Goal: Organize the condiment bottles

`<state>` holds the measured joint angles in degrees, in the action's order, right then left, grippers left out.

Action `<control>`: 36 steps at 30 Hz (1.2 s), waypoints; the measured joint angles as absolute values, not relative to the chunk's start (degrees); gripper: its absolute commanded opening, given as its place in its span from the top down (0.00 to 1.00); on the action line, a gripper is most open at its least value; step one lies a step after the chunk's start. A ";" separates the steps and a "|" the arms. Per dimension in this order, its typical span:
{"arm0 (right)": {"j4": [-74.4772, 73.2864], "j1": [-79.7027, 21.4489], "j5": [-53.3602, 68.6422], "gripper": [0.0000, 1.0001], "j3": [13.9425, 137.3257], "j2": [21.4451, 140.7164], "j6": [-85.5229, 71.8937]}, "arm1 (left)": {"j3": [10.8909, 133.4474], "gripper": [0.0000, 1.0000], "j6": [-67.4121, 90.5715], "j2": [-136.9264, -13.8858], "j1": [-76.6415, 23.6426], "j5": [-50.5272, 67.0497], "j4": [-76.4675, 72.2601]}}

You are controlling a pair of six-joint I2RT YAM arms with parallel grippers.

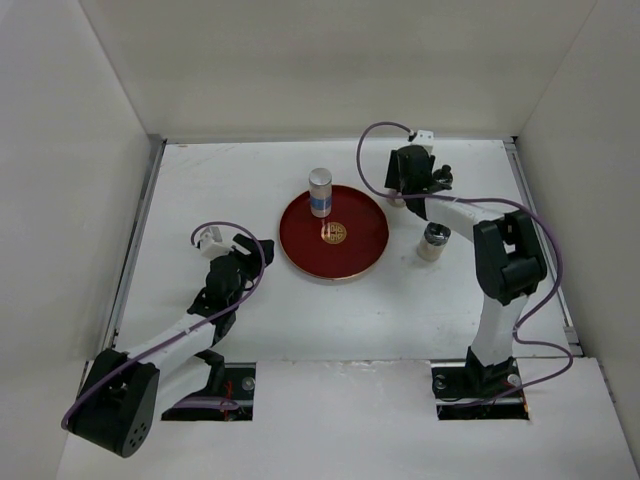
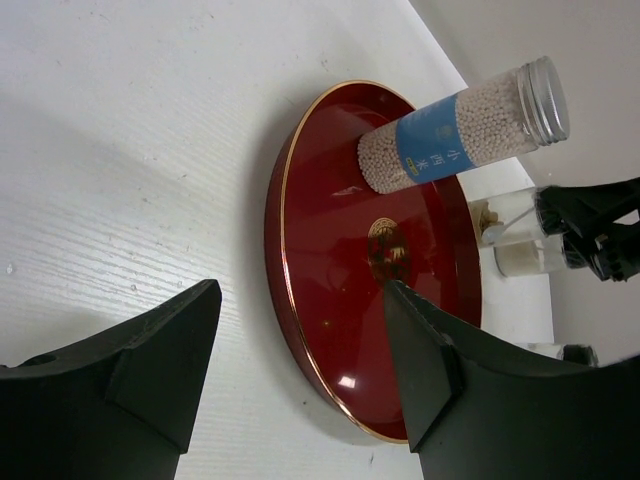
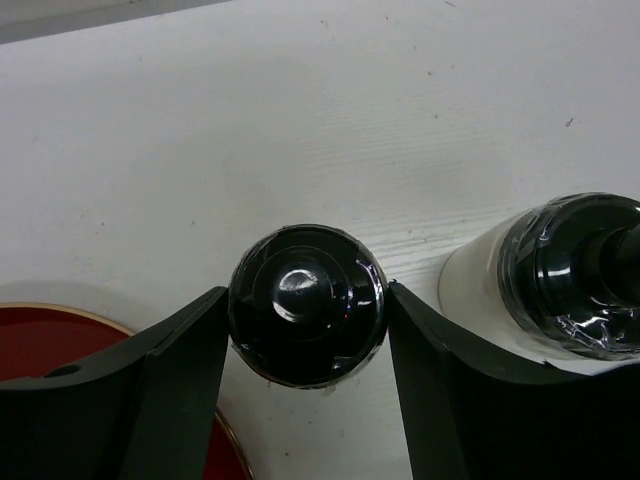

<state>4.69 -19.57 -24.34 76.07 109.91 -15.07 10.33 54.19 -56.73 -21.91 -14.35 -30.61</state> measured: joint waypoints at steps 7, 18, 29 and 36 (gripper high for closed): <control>6.63 -21.98 -26.48 0.46 71.48 104.73 -13.17 | 10.33 0.36 53.98 -56.27 -22.20 -14.66 -30.83; 10.00 -33.95 -28.51 0.46 75.53 105.47 -11.81 | 10.33 0.36 53.82 -55.94 -22.15 -14.44 -31.09; 10.96 -34.96 -28.49 0.12 77.84 113.16 -15.09 | 10.33 0.36 53.80 -55.16 -21.85 -14.24 -31.07; 10.66 -33.89 -27.38 0.07 72.55 105.08 -16.19 | 10.33 0.37 53.80 -55.22 -21.85 -14.28 -31.11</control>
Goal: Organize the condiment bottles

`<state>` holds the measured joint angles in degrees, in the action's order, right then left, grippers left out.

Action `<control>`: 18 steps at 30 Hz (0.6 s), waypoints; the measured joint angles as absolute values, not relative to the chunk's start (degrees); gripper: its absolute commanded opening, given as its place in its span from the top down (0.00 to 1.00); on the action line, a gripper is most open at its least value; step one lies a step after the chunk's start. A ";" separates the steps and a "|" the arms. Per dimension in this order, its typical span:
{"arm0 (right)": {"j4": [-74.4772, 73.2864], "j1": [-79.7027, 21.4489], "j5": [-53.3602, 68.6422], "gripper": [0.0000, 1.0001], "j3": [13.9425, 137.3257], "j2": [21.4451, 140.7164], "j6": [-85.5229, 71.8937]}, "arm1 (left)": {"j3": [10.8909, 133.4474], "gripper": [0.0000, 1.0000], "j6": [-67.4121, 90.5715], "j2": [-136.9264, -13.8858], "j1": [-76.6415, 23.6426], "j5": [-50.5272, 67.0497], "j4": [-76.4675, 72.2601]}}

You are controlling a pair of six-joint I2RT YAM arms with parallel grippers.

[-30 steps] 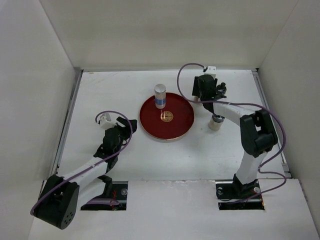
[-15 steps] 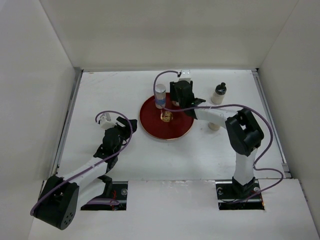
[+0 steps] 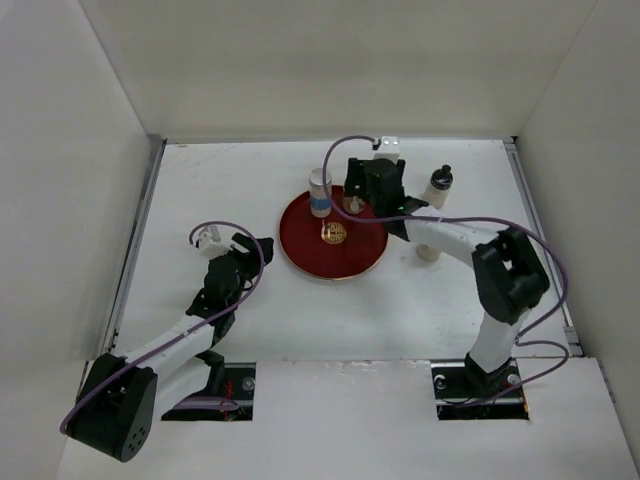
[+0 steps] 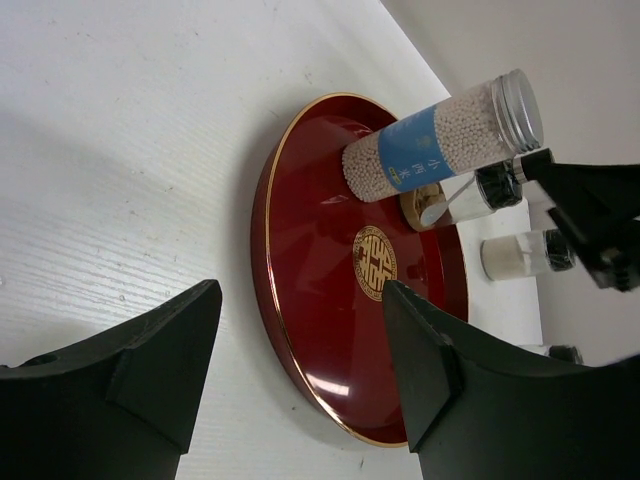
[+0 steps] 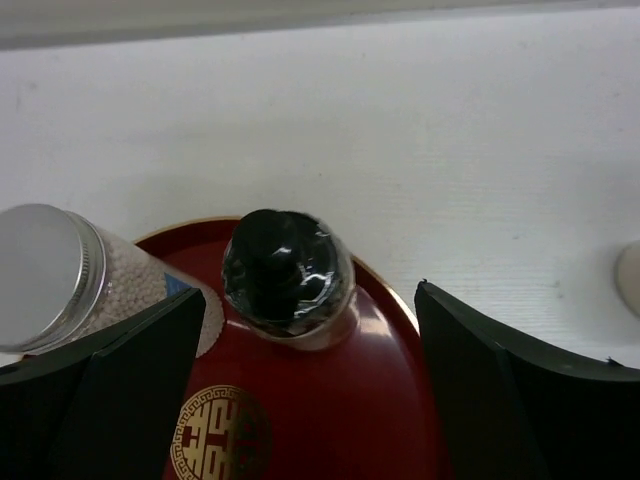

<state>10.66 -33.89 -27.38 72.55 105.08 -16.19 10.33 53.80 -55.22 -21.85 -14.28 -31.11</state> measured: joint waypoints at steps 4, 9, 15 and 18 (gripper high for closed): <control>11.07 -28.47 -26.00 0.07 68.73 96.29 -16.51 | 10.33 0.36 53.80 -55.22 -21.87 -14.28 -31.11; 11.66 -17.43 -28.84 0.02 66.08 91.94 -16.49 | 10.33 0.36 53.80 -55.86 -21.93 -14.28 -31.18; 9.74 -10.70 -30.00 0.00 65.32 96.90 -16.27 | 10.33 0.36 53.80 -56.42 -22.17 -14.31 -31.16; 8.47 -9.87 -27.86 0.01 65.73 100.90 -16.29 | 10.33 0.36 53.78 -56.42 -22.17 -14.33 -31.18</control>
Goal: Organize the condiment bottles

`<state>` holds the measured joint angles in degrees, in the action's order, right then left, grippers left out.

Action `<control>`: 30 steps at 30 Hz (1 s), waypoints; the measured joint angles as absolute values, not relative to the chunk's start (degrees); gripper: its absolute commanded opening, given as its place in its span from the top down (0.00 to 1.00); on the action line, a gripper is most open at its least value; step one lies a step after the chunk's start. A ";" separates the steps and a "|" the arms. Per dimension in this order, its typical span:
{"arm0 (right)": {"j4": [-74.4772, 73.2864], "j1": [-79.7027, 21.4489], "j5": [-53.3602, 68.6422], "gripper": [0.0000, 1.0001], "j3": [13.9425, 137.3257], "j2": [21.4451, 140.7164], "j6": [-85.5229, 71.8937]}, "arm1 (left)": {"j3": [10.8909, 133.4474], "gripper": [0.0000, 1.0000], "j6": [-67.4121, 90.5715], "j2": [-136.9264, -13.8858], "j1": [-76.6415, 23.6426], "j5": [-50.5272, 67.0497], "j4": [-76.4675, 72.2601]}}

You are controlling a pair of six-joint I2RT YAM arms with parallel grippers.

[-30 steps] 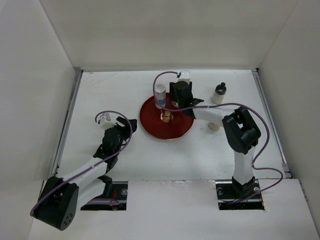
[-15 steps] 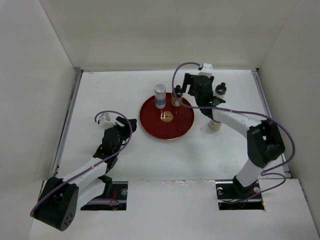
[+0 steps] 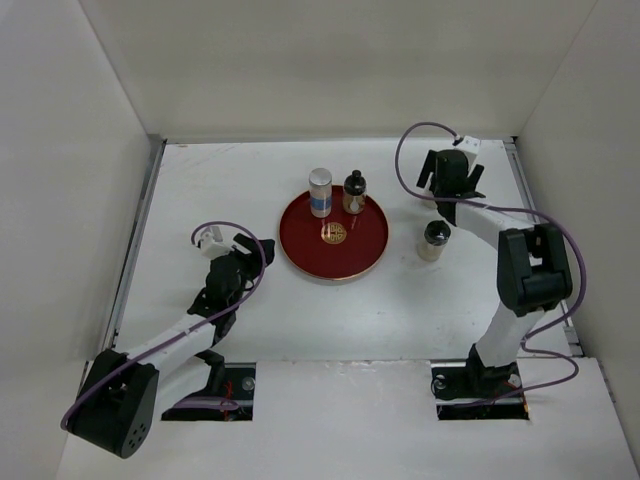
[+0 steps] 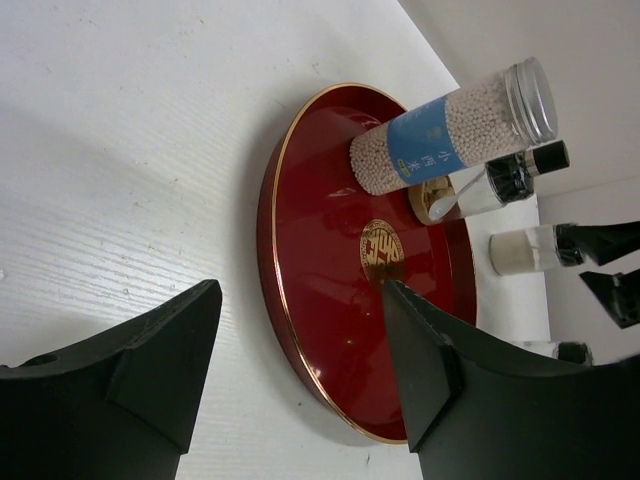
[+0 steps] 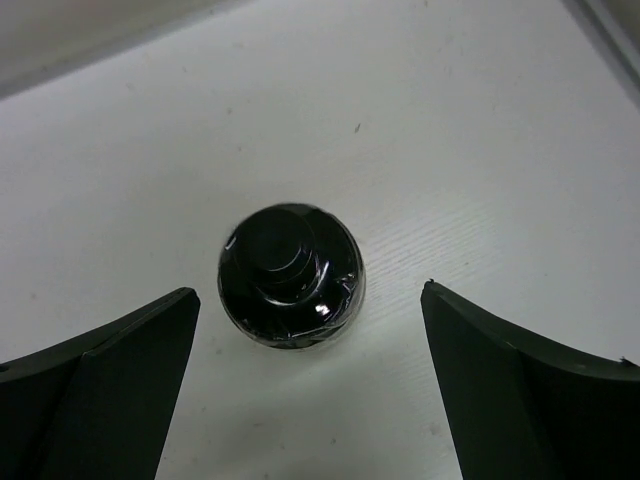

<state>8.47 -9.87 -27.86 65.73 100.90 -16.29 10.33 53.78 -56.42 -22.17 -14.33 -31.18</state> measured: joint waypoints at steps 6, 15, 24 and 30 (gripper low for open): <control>6.87 -9.34 -24.32 0.18 68.47 105.89 -15.99 | 10.33 0.36 53.74 -57.30 -22.17 -14.35 -31.35; 9.72 -9.32 -24.25 0.44 66.87 104.25 -14.24 | 10.33 0.37 53.34 -58.39 -22.22 -14.37 -31.88; 10.02 -17.80 -27.18 0.45 62.85 86.28 -11.97 | 10.33 0.37 53.28 -56.27 -22.46 -14.44 -31.90; 14.13 -33.21 -29.21 0.45 56.62 76.79 -12.69 | 10.33 0.36 53.25 -54.00 -19.86 -14.31 -31.88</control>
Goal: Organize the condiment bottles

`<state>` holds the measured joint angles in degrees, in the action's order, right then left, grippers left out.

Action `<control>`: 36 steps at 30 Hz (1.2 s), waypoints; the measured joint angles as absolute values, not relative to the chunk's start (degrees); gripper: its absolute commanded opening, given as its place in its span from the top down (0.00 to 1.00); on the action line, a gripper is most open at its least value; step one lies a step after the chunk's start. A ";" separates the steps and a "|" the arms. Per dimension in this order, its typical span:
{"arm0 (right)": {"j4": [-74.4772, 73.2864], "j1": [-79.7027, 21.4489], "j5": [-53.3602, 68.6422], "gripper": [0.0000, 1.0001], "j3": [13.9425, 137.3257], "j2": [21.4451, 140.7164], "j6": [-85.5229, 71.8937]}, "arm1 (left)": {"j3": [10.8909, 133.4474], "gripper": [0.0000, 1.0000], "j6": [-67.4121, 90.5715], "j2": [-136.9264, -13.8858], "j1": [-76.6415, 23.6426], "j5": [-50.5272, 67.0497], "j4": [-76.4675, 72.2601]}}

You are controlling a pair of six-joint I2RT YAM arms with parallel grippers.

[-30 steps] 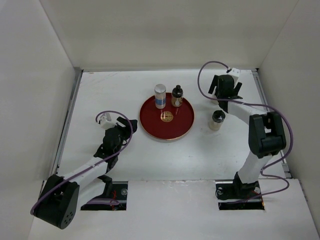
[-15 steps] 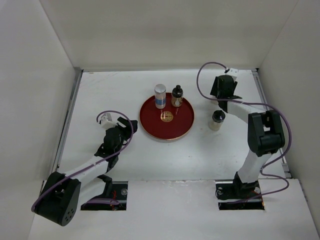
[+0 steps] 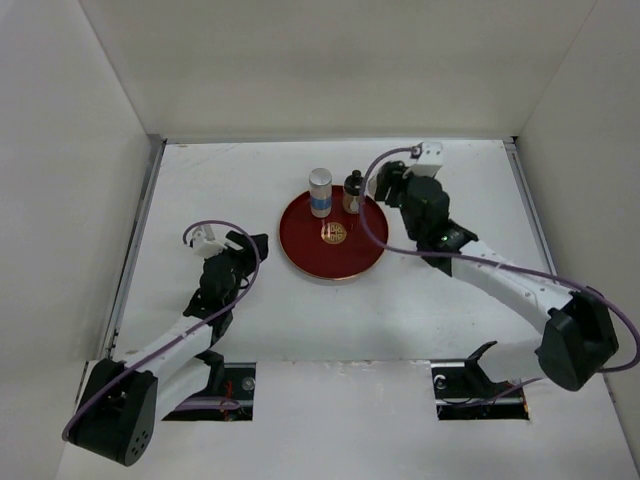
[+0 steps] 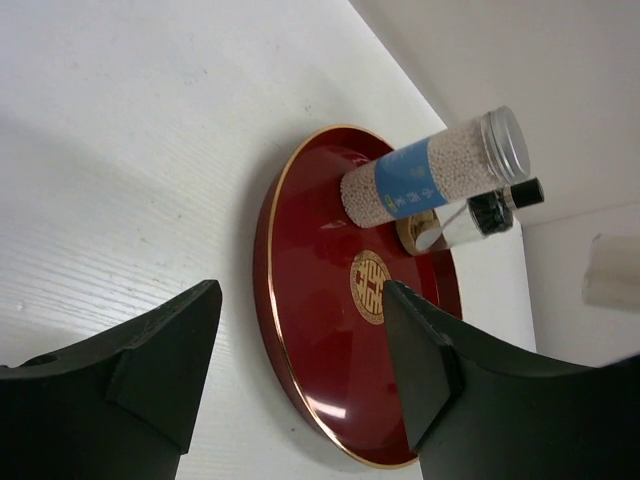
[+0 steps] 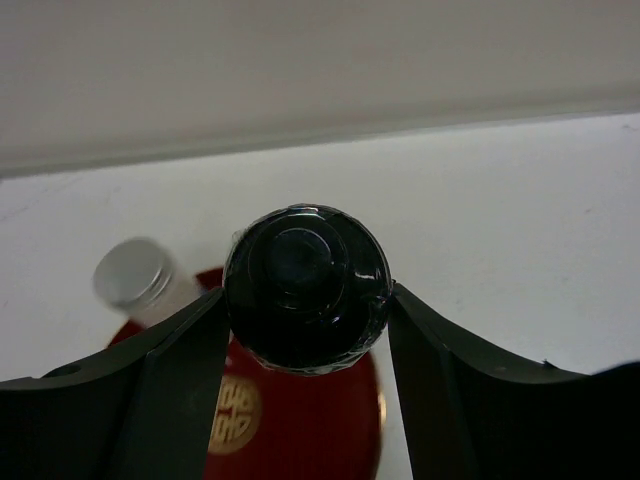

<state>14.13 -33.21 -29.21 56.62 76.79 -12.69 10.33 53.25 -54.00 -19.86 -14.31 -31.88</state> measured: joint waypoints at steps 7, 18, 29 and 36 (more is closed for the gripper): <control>12.21 -46.76 -30.46 0.45 54.06 82.78 -15.22 | 10.22 0.36 53.71 -54.78 -17.21 -13.39 -31.70; 12.01 -54.96 -30.74 0.31 72.95 109.38 -15.94 | 10.11 0.36 55.09 -56.42 -14.92 -10.87 -31.53; 12.97 -55.83 -34.46 0.06 66.28 99.42 -16.25 | 10.11 0.37 55.22 -56.77 -14.92 -10.22 -31.57; 11.77 -45.67 -43.20 0.01 45.98 67.59 -18.48 | 10.11 0.36 55.40 -56.88 -15.46 -10.24 -31.66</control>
